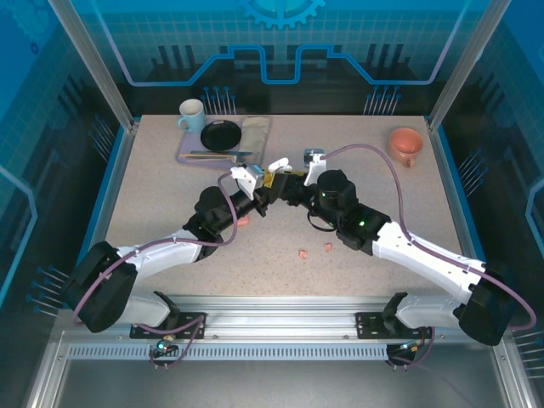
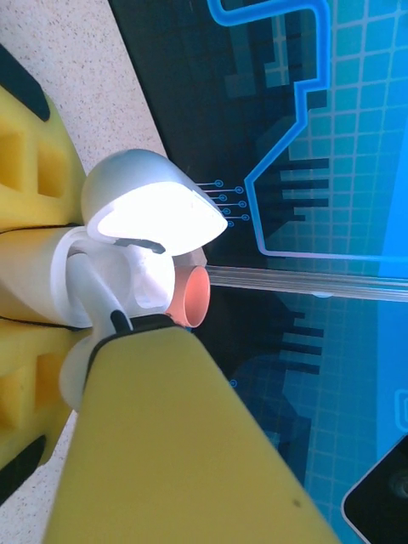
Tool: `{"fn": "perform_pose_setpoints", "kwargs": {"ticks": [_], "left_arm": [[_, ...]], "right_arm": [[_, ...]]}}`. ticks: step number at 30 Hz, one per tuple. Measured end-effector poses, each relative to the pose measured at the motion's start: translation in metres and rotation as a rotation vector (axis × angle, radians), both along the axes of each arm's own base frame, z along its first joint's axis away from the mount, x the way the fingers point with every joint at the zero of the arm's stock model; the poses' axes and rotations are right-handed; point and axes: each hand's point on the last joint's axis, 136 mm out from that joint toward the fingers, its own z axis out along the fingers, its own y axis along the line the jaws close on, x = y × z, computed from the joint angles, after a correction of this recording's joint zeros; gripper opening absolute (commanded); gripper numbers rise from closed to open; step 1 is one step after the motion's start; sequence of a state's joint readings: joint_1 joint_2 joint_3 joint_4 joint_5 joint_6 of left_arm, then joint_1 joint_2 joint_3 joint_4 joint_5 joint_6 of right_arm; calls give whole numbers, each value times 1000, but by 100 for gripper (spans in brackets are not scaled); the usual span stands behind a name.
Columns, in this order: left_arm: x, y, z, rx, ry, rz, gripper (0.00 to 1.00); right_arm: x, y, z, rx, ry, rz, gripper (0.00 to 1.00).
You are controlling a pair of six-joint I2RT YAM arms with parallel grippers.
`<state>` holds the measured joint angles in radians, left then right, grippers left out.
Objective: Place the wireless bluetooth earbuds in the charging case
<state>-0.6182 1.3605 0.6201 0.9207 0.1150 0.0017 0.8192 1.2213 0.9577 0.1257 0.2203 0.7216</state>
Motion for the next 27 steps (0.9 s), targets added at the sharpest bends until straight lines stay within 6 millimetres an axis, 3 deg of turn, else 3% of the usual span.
{"fn": "perform_pose_setpoints", "kwargs": {"ticks": [9, 16, 21, 27], "left_arm": [[0, 0, 3, -7, -10, 0, 0], [0, 0, 3, -7, -9, -1, 0], [0, 0, 3, -6, -9, -1, 0], [0, 0, 3, -6, -10, -1, 0]], "right_arm": [[5, -24, 5, -11, 41, -43, 66], [10, -46, 34, 39, 79, -51, 67], [-2, -32, 45, 58, 147, 54, 68], [-19, -7, 28, 39, 269, 176, 68]]}}
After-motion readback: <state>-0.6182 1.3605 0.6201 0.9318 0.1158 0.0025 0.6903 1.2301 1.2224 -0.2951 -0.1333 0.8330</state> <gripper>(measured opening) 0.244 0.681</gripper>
